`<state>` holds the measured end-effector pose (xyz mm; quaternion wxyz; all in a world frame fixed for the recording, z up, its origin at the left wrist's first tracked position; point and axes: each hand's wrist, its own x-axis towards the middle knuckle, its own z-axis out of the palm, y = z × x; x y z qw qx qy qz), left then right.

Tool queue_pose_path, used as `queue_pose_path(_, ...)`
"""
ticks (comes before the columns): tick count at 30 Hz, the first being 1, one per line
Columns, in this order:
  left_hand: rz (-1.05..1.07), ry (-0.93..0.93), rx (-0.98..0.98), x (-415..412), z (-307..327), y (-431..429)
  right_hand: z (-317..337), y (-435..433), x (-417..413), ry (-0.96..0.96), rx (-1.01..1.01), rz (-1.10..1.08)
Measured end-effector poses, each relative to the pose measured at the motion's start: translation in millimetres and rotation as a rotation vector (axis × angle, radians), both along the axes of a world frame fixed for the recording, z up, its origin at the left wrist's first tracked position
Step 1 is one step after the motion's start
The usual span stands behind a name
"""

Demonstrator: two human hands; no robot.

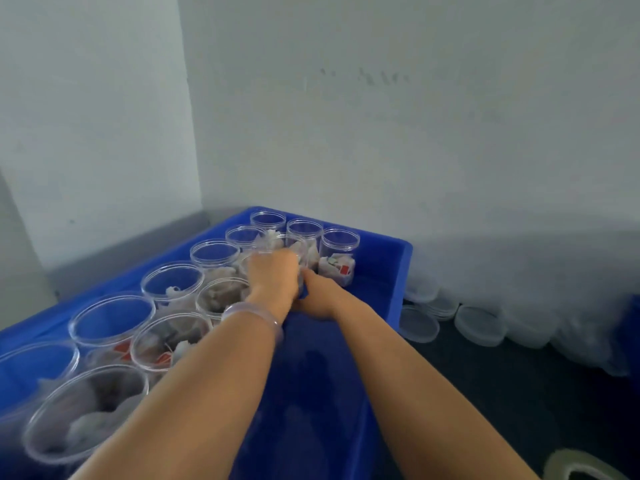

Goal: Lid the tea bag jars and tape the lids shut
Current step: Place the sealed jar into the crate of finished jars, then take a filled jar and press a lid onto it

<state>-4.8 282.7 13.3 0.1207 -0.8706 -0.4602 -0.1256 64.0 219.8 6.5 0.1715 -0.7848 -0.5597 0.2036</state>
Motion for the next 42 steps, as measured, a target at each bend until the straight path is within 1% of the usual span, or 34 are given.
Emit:
queue_pose_path(2,-0.058,-0.091,0.033,-1,18,-12,4,-7,1,0.063,0.127,-0.087)
queue_pose_path(4,-0.173,-0.201,0.069,2,41,-33,16,-17,6,0.12,0.296,-0.181)
queue_pose_path(6,-0.309,-0.369,0.073,11,66,-61,35,-37,10,0.193,0.499,-0.267)
queue_pose_path(9,-0.516,-0.604,0.047,33,93,-106,59,-88,25,0.123,0.785,-0.45)
queue_pose_path(11,-0.618,-0.801,0.049,47,91,-138,59,-135,34,0.163,0.87,-0.583)
queue_pose_path(12,-0.654,-0.952,-0.013,55,84,-155,54,-159,36,0.195,0.898,-0.63)
queue_pose_path(13,-0.665,-1.114,-0.172,61,74,-171,46,-182,39,0.227,0.906,-0.661)
queue_pose_path(14,-0.621,-1.247,-0.423,67,60,-186,35,-203,40,0.257,0.881,-0.678)
queue_pose_path(15,-0.528,-1.32,-0.686,74,43,-198,22,-220,40,0.28,0.827,-0.685)
queue_pose_path(16,-0.447,-1.321,-0.89,81,22,-207,6,-234,41,0.291,0.76,-0.69)
queue_pose_path(17,-0.422,-1.265,-0.994,85,0,-216,-10,-246,41,0.299,0.699,-0.692)
queue_pose_path(18,-0.429,-1.223,-1.016,87,-22,-224,-25,-256,43,0.322,0.651,-0.682)
queue_pose_path(19,-0.422,-1.224,-1.001,88,-41,-229,-40,-266,47,0.373,0.622,-0.644)
queue_pose_path(21,-0.349,-1.298,-1.0,86,-65,-233,-60,-281,62,0.522,0.558,-0.514)
queue_pose_path(23,-0.335,-1.349,-1.021,88,-75,-227,-70,-286,86,0.623,0.524,-0.481)
queue_pose_path(24,-0.364,-1.346,-1.038,89,-78,-225,-74,-283,100,0.58,0.515,-0.536)
queue_pose_path(25,-0.385,-1.349,-1.06,90,-81,-223,-78,-276,116,0.428,0.476,-0.618)
queue_pose_path(26,-0.393,-1.37,-1.079,91,-84,-222,-82,-268,133,0.211,0.396,-0.69)
queue_pose_path(27,-0.388,-1.395,-1.079,93,-88,-221,-87,-259,149,0.019,0.308,-0.715)
queue_pose_path(28,-0.387,-1.426,-1.068,94,-92,-220,-91,-250,163,-0.1,0.245,-0.692)
queue_pose_path(32,-0.368,-1.506,-1.08,101,-103,-218,-101,-217,204,-0.368,0.03,-0.53)
queue_pose_path(33,-0.382,-1.516,-1.076,101,-104,-218,-102,-213,208,-0.432,0.013,-0.517)
queue_pose_path(35,-0.407,-1.535,-1.066,100,-105,-218,-103,-209,208,-0.485,0.109,-0.539)
queue_pose_path(38,-0.431,-1.554,-1.072,99,-105,-219,-97,-212,198,-0.476,0.264,-0.522)
queue_pose_path(40,-0.431,-1.549,-1.087,99,-103,-220,-82,-218,188,-0.276,0.429,-0.568)
queue_pose_path(41,-0.424,-1.546,-1.104,98,-102,-220,-73,-224,181,-0.18,0.478,-0.588)
queue_pose_path(42,-0.409,-1.544,-1.126,98,-100,-220,-67,-230,178,-0.15,0.47,-0.584)
